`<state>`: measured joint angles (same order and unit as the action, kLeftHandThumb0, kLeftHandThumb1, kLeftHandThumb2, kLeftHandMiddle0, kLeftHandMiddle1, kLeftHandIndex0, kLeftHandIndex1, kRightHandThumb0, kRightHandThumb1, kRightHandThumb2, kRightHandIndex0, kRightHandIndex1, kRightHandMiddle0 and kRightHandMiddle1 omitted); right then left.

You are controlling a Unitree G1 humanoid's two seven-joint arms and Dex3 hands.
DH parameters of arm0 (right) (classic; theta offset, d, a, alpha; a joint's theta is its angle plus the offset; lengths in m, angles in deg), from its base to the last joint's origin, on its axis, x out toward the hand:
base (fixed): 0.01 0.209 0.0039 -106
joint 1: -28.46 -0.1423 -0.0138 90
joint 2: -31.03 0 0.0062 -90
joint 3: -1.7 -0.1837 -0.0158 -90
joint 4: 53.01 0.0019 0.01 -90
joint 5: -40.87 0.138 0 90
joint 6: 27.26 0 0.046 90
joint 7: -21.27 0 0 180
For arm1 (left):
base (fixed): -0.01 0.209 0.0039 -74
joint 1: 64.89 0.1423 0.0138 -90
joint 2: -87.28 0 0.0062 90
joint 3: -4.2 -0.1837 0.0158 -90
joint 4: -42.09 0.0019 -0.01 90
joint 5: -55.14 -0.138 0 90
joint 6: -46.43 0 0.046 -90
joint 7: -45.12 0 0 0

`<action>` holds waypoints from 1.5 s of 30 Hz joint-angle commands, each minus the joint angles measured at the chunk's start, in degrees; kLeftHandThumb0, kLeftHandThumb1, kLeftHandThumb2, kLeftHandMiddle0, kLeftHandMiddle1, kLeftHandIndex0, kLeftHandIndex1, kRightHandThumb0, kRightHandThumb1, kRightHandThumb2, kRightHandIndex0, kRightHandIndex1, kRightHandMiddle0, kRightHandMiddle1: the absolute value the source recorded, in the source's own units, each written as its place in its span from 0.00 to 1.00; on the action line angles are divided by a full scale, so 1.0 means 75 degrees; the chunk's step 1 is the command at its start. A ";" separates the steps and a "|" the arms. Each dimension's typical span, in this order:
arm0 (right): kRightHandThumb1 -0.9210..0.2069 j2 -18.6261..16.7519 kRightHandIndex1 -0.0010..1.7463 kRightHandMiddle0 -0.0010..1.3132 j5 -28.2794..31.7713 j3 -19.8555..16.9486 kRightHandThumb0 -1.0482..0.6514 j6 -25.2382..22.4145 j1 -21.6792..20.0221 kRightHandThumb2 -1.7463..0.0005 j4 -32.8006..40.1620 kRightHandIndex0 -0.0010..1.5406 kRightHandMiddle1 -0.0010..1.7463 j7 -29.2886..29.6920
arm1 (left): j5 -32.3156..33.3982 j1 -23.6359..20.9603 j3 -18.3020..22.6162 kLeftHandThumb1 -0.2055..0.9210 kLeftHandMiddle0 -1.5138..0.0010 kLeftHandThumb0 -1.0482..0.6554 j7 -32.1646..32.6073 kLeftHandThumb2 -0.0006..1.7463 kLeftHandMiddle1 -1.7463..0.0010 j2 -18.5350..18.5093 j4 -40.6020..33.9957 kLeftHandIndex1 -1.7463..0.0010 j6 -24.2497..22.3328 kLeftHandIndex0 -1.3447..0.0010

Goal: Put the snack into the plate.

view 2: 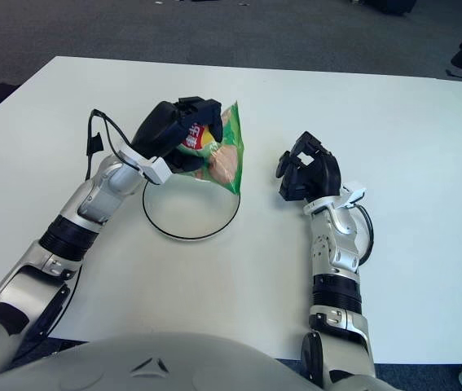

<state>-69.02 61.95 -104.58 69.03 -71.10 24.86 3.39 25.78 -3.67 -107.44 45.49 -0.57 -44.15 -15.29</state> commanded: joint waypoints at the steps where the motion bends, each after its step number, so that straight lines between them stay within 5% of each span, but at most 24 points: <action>1: 0.89 -0.0385 0.96 0.54 -0.0024 0.0038 0.61 0.0085 0.0744 0.00 -0.0525 0.59 1.00 0.0098 | 0.0075 0.0174 -0.0065 0.12 0.41 0.61 -0.0254 1.00 0.01 -0.0023 -0.0200 0.00 0.0092 0.50; 33: 0.89 -0.0318 0.96 0.54 -0.0092 0.0144 0.61 0.0123 0.0800 0.00 -0.0440 0.60 1.00 0.0193 | -0.1010 0.0404 -0.0358 0.13 0.40 0.61 -0.1695 0.98 0.01 -0.0496 -0.0650 0.05 -0.0580 0.48; 35: 0.89 -0.0310 0.96 0.54 -0.0083 0.0147 0.61 0.0125 0.0797 0.00 -0.0449 0.60 1.00 0.0174 | -0.1080 0.0373 -0.0377 0.16 0.42 0.61 -0.1923 0.95 0.01 -0.0580 -0.0721 0.08 -0.0704 0.48; 38: 0.89 -0.0300 0.96 0.54 -0.0067 0.0148 0.61 0.0124 0.0793 0.00 -0.0461 0.59 1.00 0.0147 | -0.1159 0.0311 -0.0399 0.37 0.59 0.61 -0.2379 0.82 0.00 -0.0750 -0.0866 0.03 -0.0917 0.59; 44: 0.89 -0.0292 0.96 0.54 -0.0028 0.0133 0.61 0.0080 0.0796 0.00 -0.0456 0.59 1.00 0.0134 | -0.0928 0.0306 -0.0371 0.63 0.76 0.61 -0.3172 0.63 0.00 -0.0912 -0.1141 0.00 -0.1335 0.74; 45: 0.89 -0.0294 0.96 0.54 -0.0024 0.0129 0.61 0.0078 0.0793 0.00 -0.0459 0.59 1.00 0.0134 | -0.0836 0.0309 -0.0341 0.65 0.77 0.52 -0.3295 0.60 0.00 -0.0956 -0.1191 0.04 -0.1369 0.79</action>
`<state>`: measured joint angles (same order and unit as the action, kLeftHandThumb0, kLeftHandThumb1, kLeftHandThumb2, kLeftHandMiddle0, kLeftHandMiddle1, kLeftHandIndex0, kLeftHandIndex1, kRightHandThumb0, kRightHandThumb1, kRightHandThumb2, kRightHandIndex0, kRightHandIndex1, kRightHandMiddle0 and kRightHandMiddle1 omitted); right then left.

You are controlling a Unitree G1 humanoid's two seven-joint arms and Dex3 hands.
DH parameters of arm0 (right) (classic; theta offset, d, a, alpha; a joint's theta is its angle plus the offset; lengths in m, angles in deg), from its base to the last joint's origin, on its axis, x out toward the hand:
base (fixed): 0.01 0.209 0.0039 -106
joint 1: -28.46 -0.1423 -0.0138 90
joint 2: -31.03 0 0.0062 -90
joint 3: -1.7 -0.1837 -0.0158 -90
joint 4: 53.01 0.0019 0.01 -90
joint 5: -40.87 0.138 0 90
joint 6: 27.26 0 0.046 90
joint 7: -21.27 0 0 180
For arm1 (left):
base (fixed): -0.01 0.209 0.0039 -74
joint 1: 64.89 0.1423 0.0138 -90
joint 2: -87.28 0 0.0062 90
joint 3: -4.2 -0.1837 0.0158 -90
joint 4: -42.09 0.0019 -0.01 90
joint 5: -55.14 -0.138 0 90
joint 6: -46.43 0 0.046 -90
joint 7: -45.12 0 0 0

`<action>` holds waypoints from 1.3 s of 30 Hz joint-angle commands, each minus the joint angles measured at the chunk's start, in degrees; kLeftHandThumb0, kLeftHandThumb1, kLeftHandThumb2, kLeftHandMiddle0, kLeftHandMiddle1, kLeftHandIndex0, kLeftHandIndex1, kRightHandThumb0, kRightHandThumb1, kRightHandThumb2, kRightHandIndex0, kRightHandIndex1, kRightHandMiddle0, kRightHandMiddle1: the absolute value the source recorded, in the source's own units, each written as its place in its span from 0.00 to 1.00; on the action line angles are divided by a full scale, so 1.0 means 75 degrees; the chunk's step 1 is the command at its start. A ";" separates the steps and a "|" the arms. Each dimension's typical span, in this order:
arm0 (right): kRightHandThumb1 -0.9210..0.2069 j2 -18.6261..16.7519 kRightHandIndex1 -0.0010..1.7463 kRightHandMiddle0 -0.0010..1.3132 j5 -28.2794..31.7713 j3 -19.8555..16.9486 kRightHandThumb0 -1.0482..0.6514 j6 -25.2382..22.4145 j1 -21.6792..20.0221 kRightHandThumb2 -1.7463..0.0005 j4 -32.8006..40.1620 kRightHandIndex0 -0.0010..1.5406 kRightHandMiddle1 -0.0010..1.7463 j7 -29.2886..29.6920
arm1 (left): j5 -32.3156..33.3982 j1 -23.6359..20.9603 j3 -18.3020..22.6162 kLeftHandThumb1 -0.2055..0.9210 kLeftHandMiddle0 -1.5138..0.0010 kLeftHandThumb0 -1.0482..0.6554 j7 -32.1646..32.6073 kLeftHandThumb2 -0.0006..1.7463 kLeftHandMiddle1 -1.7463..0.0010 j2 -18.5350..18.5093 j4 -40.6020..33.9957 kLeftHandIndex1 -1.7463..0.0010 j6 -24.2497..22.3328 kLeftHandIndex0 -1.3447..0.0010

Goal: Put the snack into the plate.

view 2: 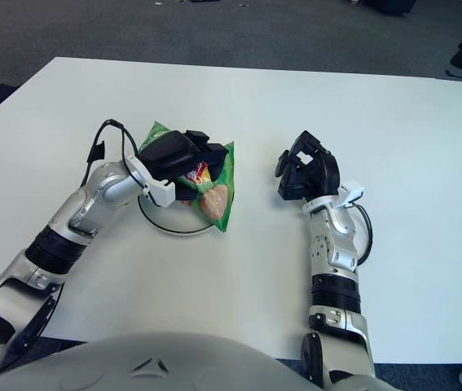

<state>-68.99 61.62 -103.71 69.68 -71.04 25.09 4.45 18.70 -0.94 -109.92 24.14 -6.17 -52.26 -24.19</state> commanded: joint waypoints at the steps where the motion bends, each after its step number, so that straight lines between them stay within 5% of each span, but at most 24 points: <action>1: 0.89 -0.0297 0.96 0.54 0.0026 0.0006 0.61 -0.0006 0.0779 0.00 -0.0502 0.59 1.00 -0.0007 | 0.0219 -0.0051 0.0002 0.69 0.78 0.39 -0.0579 0.54 0.00 -0.0215 -0.0143 0.10 -0.0246 0.87; 3: 0.89 -0.0294 0.96 0.54 0.0030 -0.0003 0.61 -0.0005 0.0768 0.00 -0.0519 0.59 1.00 -0.0007 | 0.0349 -0.0049 0.0015 0.73 0.91 0.24 -0.0728 0.49 0.17 -0.0209 -0.0180 0.24 -0.0321 0.95; 6: 0.89 -0.0295 0.96 0.54 0.0029 -0.0008 0.61 -0.0011 0.0761 0.00 -0.0524 0.59 1.00 0.0003 | 0.0516 -0.0061 0.0044 0.75 0.97 0.16 -0.0874 0.46 0.25 -0.0256 -0.0228 0.33 -0.0334 0.98; 15: 0.89 -0.0282 0.96 0.54 -0.0029 0.0006 0.61 -0.0006 0.0742 0.00 -0.0550 0.59 1.00 0.0048 | 0.1594 -0.0032 0.0444 0.77 1.00 0.10 -0.1575 0.38 0.74 -0.0591 -0.0734 0.65 -0.0422 1.00; 21: 0.89 -0.0276 0.96 0.54 -0.0035 0.0011 0.61 0.0014 0.0726 0.00 -0.0574 0.59 1.00 0.0036 | 0.2416 -0.0010 0.0624 0.76 1.00 0.09 -0.1685 0.37 0.90 -0.0515 -0.0679 0.82 -0.0333 1.00; 27: 0.89 -0.0271 0.97 0.54 -0.0044 0.0018 0.61 -0.0009 0.0717 0.00 -0.0584 0.59 1.00 0.0048 | 0.3632 -0.0042 0.0855 0.73 1.00 0.09 -0.1945 0.37 0.99 -0.0524 -0.0431 0.95 0.0066 1.00; 39: 0.88 -0.0231 0.98 0.54 -0.0092 0.0047 0.61 -0.0028 0.0688 0.00 -0.0631 0.58 1.00 0.0054 | 0.4942 -0.0138 0.1168 0.76 1.00 0.06 -0.2277 0.35 1.00 -0.0450 0.0076 1.00 0.0375 1.00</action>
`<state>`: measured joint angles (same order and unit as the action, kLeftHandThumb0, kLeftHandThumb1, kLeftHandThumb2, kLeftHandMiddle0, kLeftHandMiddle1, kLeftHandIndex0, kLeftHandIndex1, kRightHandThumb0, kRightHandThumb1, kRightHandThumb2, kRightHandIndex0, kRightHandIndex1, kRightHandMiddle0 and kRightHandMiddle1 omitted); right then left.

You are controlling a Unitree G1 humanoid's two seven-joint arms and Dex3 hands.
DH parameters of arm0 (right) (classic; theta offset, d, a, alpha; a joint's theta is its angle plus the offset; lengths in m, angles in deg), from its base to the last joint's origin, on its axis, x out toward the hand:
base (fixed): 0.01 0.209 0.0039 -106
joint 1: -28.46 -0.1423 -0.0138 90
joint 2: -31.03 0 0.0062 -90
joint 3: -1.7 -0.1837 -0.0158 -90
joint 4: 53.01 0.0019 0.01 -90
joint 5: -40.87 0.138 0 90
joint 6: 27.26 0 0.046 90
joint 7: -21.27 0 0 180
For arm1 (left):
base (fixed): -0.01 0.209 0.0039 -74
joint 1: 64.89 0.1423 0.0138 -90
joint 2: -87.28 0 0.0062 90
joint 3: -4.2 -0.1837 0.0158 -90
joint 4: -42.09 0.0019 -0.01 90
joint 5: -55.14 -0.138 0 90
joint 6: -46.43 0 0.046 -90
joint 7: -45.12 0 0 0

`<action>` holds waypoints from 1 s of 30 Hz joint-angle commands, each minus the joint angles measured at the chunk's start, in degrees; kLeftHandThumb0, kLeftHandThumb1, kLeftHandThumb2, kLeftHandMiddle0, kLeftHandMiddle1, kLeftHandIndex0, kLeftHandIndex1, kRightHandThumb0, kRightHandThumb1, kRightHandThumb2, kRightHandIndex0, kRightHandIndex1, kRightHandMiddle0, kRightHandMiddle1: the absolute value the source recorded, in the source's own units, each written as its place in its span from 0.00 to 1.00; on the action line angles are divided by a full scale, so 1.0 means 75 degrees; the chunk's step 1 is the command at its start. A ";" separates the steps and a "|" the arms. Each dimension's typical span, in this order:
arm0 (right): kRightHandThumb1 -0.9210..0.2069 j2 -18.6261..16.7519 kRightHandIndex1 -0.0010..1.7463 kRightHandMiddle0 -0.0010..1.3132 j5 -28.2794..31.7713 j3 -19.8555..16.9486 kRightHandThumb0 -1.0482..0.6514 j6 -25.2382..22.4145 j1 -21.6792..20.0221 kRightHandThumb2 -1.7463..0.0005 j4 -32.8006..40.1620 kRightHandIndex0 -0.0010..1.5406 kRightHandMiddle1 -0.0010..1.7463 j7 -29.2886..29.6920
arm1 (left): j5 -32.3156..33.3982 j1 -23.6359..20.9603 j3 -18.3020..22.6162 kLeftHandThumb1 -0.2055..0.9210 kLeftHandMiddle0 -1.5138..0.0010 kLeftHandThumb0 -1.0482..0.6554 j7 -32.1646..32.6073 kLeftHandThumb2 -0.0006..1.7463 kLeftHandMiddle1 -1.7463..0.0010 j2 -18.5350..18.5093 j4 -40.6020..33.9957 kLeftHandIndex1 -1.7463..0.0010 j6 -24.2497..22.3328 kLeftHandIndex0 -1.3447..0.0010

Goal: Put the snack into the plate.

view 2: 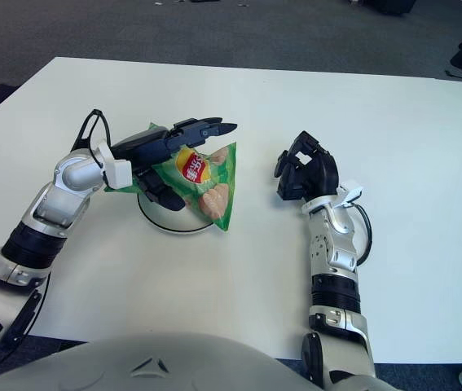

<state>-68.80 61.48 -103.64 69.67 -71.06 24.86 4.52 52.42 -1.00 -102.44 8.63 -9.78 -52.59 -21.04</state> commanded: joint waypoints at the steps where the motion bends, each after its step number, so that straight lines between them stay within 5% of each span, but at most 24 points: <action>1: 0.88 -0.0256 0.98 0.54 -0.0079 0.0041 0.61 -0.0025 0.0684 0.00 -0.0613 0.58 1.00 0.0047 | 0.0619 -0.0131 0.0208 0.77 1.00 0.06 -0.0267 0.35 1.00 0.0062 0.0157 1.00 -0.0093 1.00; 7: 0.88 -0.0253 0.98 0.54 -0.0107 0.0047 0.61 -0.0049 0.0647 0.00 -0.0648 0.57 1.00 0.0071 | 0.1170 0.0060 0.0749 0.78 1.00 0.07 -0.0371 0.35 1.00 -0.0188 0.0034 1.00 -0.0367 1.00; 12: 0.88 -0.0272 0.99 0.54 -0.0126 0.0044 0.61 -0.0040 0.0625 0.00 -0.0674 0.57 1.00 0.0067 | 0.0809 0.0314 0.1168 0.80 1.00 0.07 -0.0064 0.35 1.00 -0.0419 -0.0052 1.00 -0.0387 1.00; 22: 0.88 -0.0310 0.98 0.54 -0.0059 0.0021 0.61 -0.0142 0.0601 0.00 -0.0655 0.57 1.00 0.0078 | -0.1205 0.0216 0.1752 0.98 0.97 0.02 0.2226 0.27 0.97 -0.0354 0.2309 0.96 0.0668 1.00; 30: 0.88 -0.0311 0.98 0.54 -0.0045 0.0023 0.61 -0.0241 0.0637 0.00 -0.0574 0.58 1.00 0.0048 | -0.1559 0.0462 0.2221 1.00 0.94 0.06 0.3777 0.25 0.91 0.0124 0.2488 0.83 -0.0130 1.00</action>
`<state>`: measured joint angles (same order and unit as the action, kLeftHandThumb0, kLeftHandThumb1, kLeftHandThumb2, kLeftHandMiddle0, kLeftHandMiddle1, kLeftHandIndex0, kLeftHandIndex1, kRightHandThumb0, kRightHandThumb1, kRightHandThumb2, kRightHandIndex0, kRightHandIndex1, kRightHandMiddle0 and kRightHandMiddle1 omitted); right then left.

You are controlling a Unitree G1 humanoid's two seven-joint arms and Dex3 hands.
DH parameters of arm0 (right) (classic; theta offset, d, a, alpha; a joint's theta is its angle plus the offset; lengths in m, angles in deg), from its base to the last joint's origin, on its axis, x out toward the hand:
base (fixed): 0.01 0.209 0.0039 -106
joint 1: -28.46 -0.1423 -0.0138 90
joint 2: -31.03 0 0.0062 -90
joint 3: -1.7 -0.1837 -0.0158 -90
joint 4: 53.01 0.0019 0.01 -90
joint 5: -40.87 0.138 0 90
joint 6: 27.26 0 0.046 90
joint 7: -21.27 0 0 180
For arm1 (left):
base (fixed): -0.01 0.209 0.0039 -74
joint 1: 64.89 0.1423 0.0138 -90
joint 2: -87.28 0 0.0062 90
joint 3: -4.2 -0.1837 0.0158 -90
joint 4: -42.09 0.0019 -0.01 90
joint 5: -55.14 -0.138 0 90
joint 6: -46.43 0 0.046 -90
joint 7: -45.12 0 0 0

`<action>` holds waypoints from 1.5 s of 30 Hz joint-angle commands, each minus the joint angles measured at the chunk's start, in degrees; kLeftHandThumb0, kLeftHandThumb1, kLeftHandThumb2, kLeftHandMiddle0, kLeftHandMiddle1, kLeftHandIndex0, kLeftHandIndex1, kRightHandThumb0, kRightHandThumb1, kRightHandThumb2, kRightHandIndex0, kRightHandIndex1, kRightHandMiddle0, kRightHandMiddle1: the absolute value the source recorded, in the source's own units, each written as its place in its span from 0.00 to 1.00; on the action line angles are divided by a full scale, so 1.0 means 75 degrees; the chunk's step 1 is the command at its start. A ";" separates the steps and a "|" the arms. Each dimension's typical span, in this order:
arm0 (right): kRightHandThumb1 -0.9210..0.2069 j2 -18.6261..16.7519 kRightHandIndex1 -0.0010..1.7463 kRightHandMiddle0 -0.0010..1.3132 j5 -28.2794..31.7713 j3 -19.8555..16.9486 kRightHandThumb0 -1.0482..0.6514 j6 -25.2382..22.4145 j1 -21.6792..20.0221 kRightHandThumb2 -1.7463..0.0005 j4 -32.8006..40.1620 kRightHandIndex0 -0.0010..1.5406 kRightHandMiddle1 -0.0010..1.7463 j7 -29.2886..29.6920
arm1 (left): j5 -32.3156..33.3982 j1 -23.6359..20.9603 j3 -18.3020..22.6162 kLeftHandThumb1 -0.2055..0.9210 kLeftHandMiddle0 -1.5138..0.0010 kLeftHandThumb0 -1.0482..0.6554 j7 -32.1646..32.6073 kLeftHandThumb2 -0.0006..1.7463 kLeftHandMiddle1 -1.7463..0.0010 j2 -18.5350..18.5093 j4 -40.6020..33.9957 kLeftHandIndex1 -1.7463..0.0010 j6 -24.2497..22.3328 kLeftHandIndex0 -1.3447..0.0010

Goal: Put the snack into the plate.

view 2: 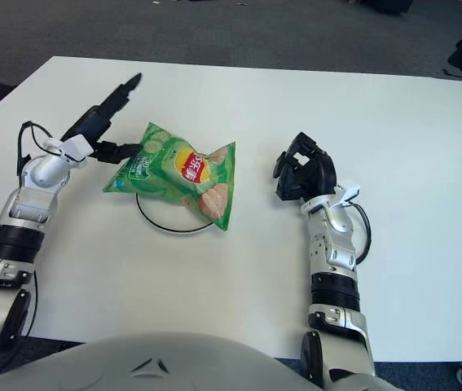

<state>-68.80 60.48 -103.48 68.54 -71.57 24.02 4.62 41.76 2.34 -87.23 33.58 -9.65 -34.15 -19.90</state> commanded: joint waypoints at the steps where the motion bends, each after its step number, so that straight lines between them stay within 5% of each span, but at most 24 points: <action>1: 0.88 -0.0307 0.98 0.54 0.0080 0.0006 0.61 -0.0097 0.0710 0.00 -0.0452 0.58 1.00 0.0036 | -0.0147 0.0040 0.0268 1.00 0.96 0.07 0.0571 0.26 0.87 0.0107 0.0029 0.81 -0.0412 1.00; 18: 0.88 -0.0287 0.98 0.53 0.0065 0.0004 0.61 -0.0247 0.0784 0.00 -0.0296 0.58 1.00 0.0051 | 0.0164 0.0529 0.1149 0.86 0.98 0.28 0.2051 0.46 0.55 0.0540 0.0100 0.61 -0.1074 1.00; 23: 0.88 -0.0277 0.98 0.53 0.0055 0.0001 0.61 -0.0262 0.0803 0.00 -0.0276 0.58 1.00 0.0041 | 0.0747 0.0652 0.1432 0.79 0.87 0.33 0.2314 0.56 0.38 0.1009 0.0305 0.30 -0.1093 1.00; 26: 0.88 -0.0272 0.98 0.53 0.0050 0.0006 0.61 -0.0252 0.0824 0.00 -0.0265 0.58 1.00 0.0017 | 0.1082 0.0704 0.1577 0.93 0.81 0.39 0.2414 0.38 0.32 0.1274 0.0336 0.10 -0.1171 0.90; 28: 0.88 -0.0272 0.98 0.53 0.0041 0.0015 0.61 -0.0251 0.0840 0.00 -0.0247 0.58 1.00 0.0015 | 0.1227 0.0736 0.1655 0.96 0.77 0.40 0.2521 0.34 0.30 0.1434 0.0328 0.05 -0.1233 0.88; 38: 0.88 -0.0298 0.98 0.54 0.0031 0.0034 0.61 -0.0267 0.0998 0.00 -0.0007 0.58 1.00 0.0048 | 0.1912 0.1418 0.1944 0.73 0.58 0.38 0.2739 0.53 0.07 0.2157 0.0249 0.00 -0.1505 0.72; 45: 0.88 -0.0306 0.98 0.53 0.0071 0.0022 0.61 -0.0382 0.1086 0.00 0.0172 0.58 1.00 0.0087 | 0.2679 0.2152 0.1987 0.59 0.37 0.36 0.2382 0.65 0.01 0.2472 -0.0757 0.00 -0.2158 0.62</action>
<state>-68.78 60.44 -103.36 66.36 -69.75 27.48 4.70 60.03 13.53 -72.38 52.71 6.98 -38.41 -34.16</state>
